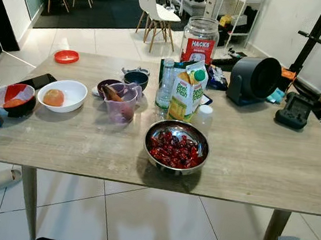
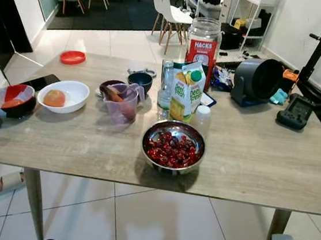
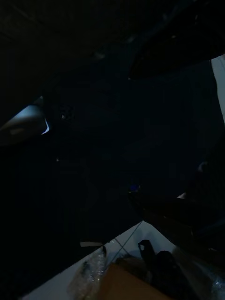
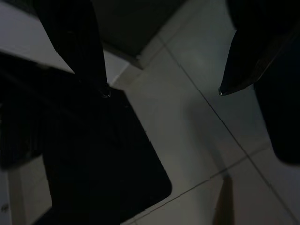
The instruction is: Restocking fridge
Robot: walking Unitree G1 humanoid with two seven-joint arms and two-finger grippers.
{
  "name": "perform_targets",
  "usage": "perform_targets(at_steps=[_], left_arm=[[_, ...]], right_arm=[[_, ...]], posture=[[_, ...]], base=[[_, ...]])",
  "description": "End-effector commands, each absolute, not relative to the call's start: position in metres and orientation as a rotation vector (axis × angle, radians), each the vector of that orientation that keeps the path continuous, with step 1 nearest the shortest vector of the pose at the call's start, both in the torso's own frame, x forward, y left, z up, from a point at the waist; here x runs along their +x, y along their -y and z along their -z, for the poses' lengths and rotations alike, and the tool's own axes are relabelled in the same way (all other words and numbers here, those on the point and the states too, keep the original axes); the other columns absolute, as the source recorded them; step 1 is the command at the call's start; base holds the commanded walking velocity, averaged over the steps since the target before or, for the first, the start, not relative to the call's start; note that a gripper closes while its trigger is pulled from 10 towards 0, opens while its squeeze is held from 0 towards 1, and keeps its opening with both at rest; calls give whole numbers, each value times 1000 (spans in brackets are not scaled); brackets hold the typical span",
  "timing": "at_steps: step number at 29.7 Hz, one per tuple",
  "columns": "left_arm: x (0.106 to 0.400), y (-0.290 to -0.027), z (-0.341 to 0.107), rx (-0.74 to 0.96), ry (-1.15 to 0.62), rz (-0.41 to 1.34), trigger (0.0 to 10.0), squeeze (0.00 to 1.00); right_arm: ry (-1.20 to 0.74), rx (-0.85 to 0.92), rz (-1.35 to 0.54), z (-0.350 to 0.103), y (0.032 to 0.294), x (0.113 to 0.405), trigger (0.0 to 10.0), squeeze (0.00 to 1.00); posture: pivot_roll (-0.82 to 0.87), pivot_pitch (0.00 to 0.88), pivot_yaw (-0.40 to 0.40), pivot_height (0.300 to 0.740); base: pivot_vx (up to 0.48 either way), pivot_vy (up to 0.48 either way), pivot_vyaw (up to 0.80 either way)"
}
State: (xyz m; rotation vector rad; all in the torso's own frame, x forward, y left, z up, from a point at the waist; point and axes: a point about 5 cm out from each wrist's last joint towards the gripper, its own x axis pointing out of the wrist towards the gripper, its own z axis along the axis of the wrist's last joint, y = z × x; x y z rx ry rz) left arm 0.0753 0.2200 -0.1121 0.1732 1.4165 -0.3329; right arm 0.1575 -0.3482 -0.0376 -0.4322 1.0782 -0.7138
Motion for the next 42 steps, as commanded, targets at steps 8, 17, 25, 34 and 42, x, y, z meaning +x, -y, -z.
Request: perform_targets(at_steps=[8,17,25,34,42], left_arm=[[59,-218,116,123,-1428,227,10000,0],[58,-221,116,137,-1406,184,10000,0],[66,-225,114,149,-1365,156,10000,0],[74,-235,111,162,-1354,143,10000,0],[73,-234,111,162,-1353,147,10000,0]], right_arm=[[-770,-308,1152,-27,411,176,10000,0],[-380,-199,1364,-100,448,200,10000,0],[71,95,1068,-172,443,259,10000,0],[379,213,143,-227,369,327,10000,0],[400,124,-430,-234,324,327,10000,0]], posture=[[41,0,-4,740],[44,0,-6,740],[44,0,-5,740],[50,0,-3,740],[51,0,-2,740]], base=[[0,0,0],[0,0,0],[0,0,0],[0,0,0],[0,0,0]])
